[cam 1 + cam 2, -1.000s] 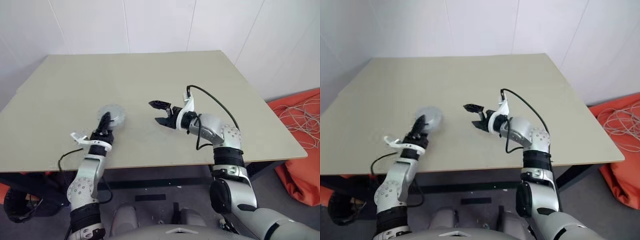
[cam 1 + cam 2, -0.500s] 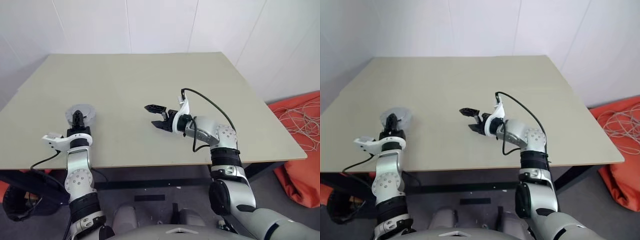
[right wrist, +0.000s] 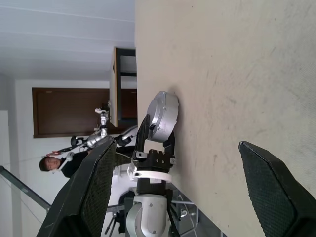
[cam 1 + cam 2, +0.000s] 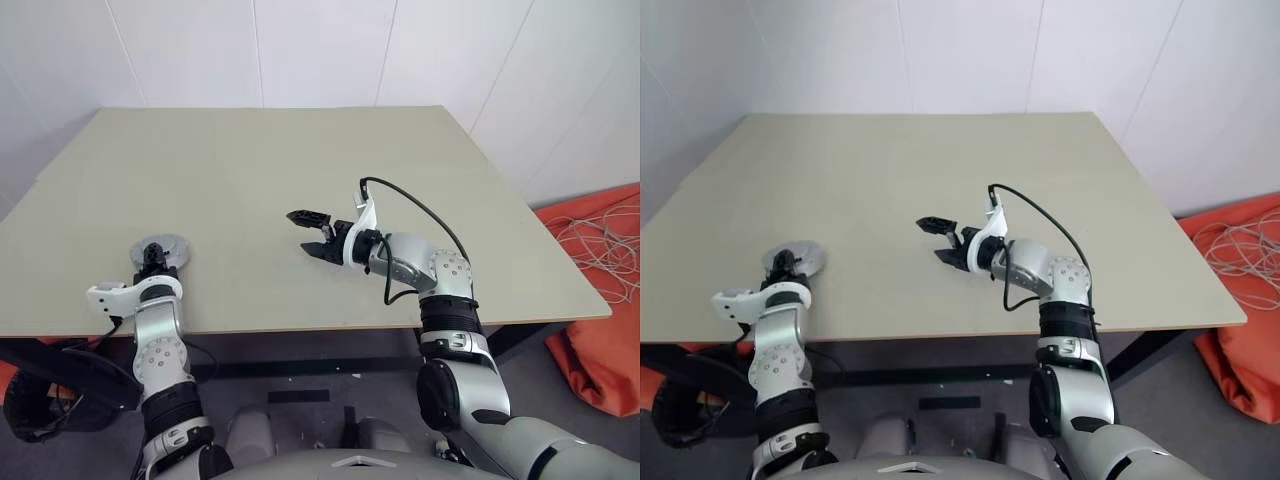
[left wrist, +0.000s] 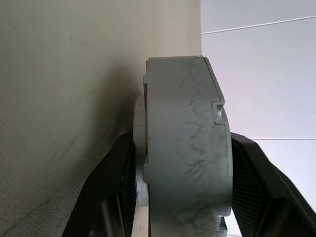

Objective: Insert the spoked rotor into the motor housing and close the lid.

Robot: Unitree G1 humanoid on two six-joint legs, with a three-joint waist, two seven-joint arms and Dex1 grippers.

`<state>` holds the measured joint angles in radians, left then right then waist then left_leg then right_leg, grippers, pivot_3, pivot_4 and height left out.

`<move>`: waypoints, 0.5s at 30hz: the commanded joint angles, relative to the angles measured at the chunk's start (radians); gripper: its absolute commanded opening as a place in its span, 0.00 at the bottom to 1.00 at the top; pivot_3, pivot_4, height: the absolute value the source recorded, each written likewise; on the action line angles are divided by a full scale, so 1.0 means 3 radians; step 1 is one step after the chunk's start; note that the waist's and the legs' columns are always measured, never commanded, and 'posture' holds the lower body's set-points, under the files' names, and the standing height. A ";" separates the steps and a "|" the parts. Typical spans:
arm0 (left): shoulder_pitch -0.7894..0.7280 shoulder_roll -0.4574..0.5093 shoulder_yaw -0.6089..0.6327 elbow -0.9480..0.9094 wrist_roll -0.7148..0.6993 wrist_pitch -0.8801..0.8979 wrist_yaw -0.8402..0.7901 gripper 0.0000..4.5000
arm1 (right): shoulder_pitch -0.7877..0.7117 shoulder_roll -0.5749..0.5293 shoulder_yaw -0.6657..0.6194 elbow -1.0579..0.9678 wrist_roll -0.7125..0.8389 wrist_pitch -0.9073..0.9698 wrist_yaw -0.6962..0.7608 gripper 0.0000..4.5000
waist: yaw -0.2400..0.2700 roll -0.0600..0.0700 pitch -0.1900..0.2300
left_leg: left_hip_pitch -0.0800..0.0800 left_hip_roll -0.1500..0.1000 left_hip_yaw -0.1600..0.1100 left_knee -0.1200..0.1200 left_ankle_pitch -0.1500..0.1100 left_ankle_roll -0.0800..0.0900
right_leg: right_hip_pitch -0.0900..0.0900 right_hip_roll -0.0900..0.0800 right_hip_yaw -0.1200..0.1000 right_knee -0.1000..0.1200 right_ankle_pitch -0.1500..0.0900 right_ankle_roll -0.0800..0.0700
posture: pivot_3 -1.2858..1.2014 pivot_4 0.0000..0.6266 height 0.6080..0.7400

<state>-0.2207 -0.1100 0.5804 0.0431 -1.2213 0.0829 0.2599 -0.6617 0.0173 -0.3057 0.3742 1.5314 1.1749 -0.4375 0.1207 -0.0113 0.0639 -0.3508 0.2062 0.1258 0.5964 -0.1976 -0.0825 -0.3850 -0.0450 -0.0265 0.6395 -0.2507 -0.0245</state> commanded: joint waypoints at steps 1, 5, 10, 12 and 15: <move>-0.0008 -0.0108 -0.0045 -0.0174 0.0100 -0.0036 0.0130 0.63 | -0.0060 0.0018 -0.0010 -0.0104 0.0044 0.0016 0.0015 1.00 | -0.0001 0.0000 0.0000 | 0.0000 0.0000 0.0000 0.0000 0.0000 0.0000 | 0.0001 0.0000 0.0000 0.0000 0.0000 0.0000 | 0.52 0.00 1.00; 0.0027 -0.0139 -0.0079 -0.0247 0.0207 -0.0031 0.0319 0.89 | -0.0063 0.0027 -0.0014 -0.0094 0.0040 0.0023 0.0011 1.00 | -0.0005 0.0000 0.0000 | 0.0000 0.0000 -0.0001 0.0000 0.0000 0.0000 | 0.0003 0.0000 0.0000 0.0000 0.0000 0.0000 | 0.52 0.00 1.00; 0.0110 -0.0188 -0.0118 -0.0399 0.0320 -0.0021 0.0618 1.00 | -0.0070 0.0035 -0.0015 -0.0085 0.0035 0.0025 0.0009 1.00 | -0.0038 0.0001 -0.0001 | -0.0001 0.0000 -0.0001 0.0000 0.0000 0.0000 | 0.0003 0.0000 0.0001 0.0001 0.0000 0.0000 | 0.52 0.00 1.00; 0.0173 -0.0217 -0.0138 -0.0517 0.0333 -0.0012 0.0722 1.00 | -0.0069 0.0039 -0.0015 -0.0084 0.0033 0.0026 0.0006 1.00 | -0.0070 0.0001 -0.0001 | -0.0003 -0.0001 -0.0001 0.0000 0.0000 0.0000 | 0.0003 0.0000 0.0001 0.0000 0.0000 0.0000 | 0.52 0.00 1.00; 0.0318 -0.0278 -0.0198 -0.0736 0.0331 0.0026 0.0912 1.00 | -0.0068 0.0038 -0.0017 -0.0079 0.0032 0.0030 0.0004 1.00 | -0.0096 0.0001 -0.0001 | -0.0005 0.0000 -0.0001 0.0000 0.0000 0.0000 | 0.0003 0.0001 0.0001 0.0000 0.0000 0.0000 | 0.52 0.00 1.00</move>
<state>-0.1745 -0.1042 0.5418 -0.1071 -1.1383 0.0902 0.4962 -0.6618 0.0264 -0.3063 0.3742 1.5314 1.1824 -0.4393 0.0920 -0.0110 0.0636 -0.3524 0.2062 0.1256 0.5964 -0.1976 -0.0825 -0.3843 -0.0446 -0.0262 0.6396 -0.2506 -0.0244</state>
